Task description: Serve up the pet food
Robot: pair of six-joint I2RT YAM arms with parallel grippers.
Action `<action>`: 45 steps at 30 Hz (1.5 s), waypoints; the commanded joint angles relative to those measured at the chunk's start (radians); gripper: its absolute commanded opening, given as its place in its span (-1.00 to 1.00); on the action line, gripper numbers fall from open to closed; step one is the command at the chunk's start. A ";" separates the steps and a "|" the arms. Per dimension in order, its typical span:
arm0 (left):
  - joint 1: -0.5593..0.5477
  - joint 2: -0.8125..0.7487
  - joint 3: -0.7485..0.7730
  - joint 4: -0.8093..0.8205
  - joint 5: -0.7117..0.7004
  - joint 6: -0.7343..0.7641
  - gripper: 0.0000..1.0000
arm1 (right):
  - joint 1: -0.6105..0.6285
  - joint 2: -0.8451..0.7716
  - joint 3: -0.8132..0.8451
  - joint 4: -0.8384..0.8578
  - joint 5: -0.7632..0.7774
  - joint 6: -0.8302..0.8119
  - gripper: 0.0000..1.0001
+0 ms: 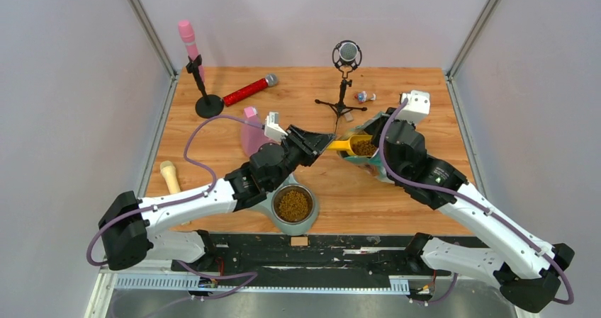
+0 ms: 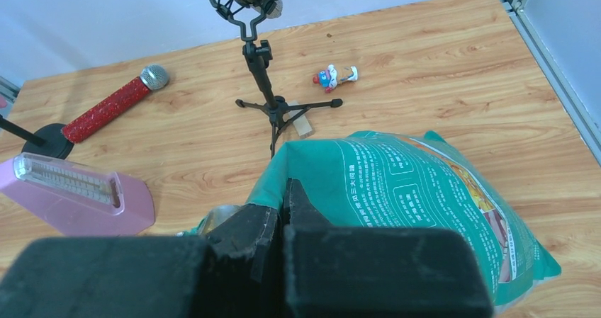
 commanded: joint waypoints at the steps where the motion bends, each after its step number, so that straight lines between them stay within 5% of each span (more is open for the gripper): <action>1: 0.001 -0.015 0.029 0.085 -0.182 -0.093 -1.00 | 0.007 -0.002 0.072 0.148 -0.009 0.005 -1.00; 10: -0.006 -0.076 -0.099 0.081 -0.271 -0.315 -1.00 | 0.007 -0.006 0.070 0.147 0.000 0.007 -1.00; 22: -0.008 -0.206 -0.228 0.144 -0.265 -0.360 -1.00 | 0.007 -0.017 0.069 0.148 0.012 0.005 -1.00; 45: -0.009 -0.044 -0.420 0.773 -0.168 -0.427 -1.00 | 0.007 -0.052 0.070 0.148 0.001 0.012 -1.00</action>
